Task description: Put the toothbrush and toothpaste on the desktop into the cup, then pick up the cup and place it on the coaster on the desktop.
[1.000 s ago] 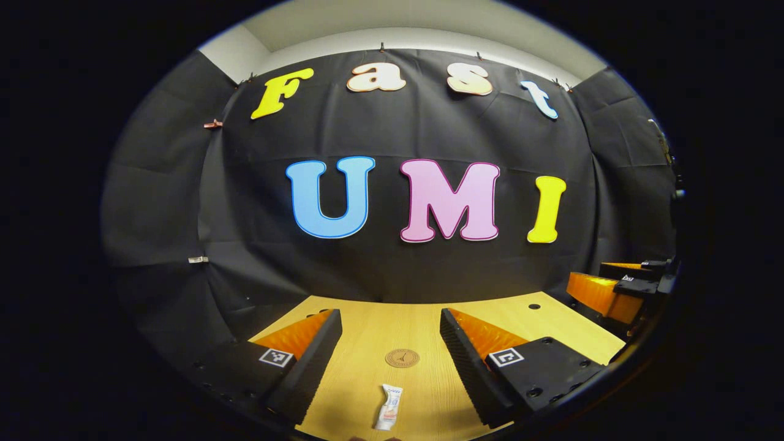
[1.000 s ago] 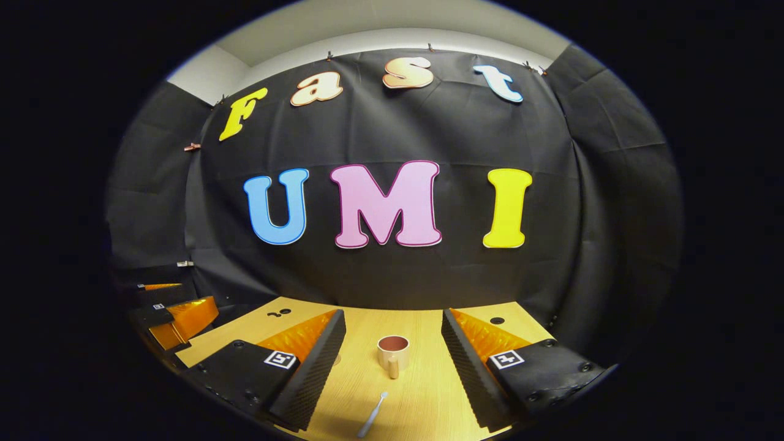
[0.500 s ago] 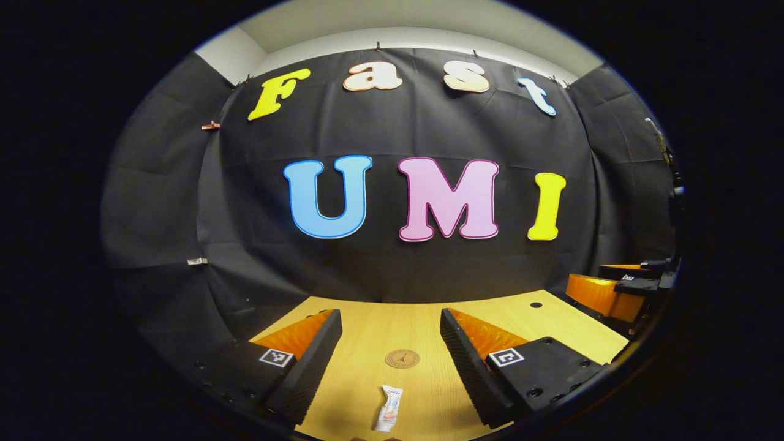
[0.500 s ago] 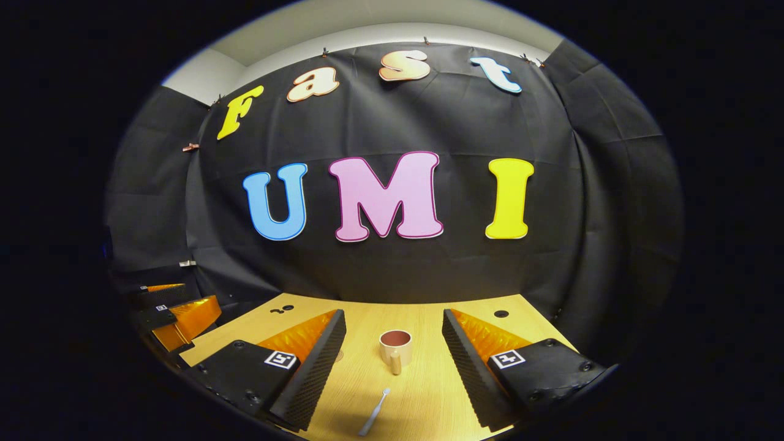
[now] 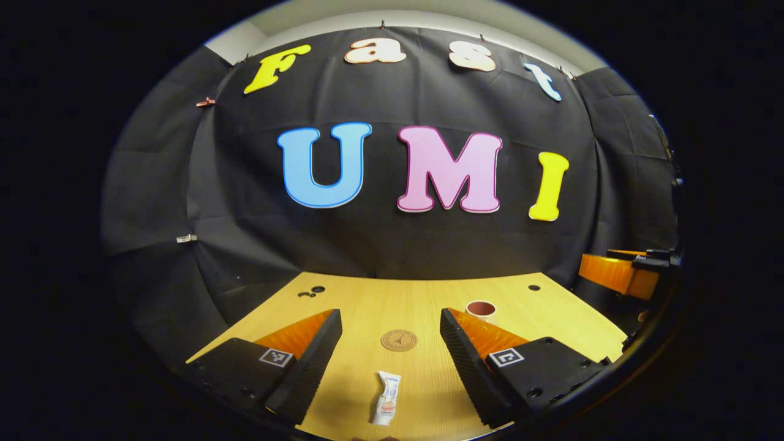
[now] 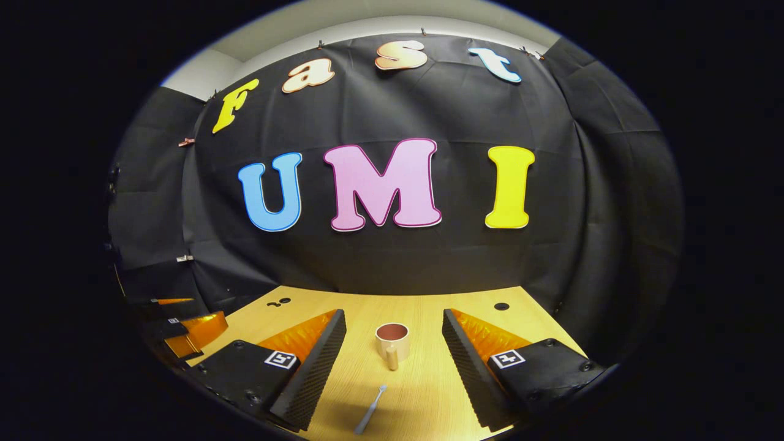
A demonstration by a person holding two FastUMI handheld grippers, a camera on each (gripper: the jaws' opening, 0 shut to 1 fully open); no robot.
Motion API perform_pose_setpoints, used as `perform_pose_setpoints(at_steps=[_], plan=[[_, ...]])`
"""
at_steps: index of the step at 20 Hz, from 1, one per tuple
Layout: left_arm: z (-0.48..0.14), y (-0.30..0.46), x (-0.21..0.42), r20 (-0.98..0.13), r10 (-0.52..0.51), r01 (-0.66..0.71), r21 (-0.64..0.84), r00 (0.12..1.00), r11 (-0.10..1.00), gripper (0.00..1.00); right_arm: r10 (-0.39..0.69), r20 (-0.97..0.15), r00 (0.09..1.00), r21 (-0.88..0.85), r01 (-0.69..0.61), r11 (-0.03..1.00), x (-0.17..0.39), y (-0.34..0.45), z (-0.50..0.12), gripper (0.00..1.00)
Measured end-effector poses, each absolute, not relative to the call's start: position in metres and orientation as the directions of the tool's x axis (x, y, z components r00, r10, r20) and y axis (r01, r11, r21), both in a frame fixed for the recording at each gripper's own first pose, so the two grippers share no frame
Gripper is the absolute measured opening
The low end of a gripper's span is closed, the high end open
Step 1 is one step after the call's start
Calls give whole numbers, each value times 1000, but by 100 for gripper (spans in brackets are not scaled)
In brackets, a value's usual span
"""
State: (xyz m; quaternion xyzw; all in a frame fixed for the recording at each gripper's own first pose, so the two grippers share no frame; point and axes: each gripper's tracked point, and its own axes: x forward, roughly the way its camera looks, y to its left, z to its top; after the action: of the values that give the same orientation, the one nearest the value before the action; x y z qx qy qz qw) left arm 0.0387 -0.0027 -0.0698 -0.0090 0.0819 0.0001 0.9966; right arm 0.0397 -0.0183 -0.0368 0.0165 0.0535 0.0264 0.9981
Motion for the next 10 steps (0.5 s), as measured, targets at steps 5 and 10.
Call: perform_pose_setpoints(at_steps=[5,10], plan=[[-121,-3,51,-291,-9,-4,-42,957,999,100,75,-135,988,34,-71,997,58,-20,-51,97],[-185,-10,64,-442,-30,27,-14,896,1000,100,123,-195,973,36,-118,992,77,-18,-76,98]])
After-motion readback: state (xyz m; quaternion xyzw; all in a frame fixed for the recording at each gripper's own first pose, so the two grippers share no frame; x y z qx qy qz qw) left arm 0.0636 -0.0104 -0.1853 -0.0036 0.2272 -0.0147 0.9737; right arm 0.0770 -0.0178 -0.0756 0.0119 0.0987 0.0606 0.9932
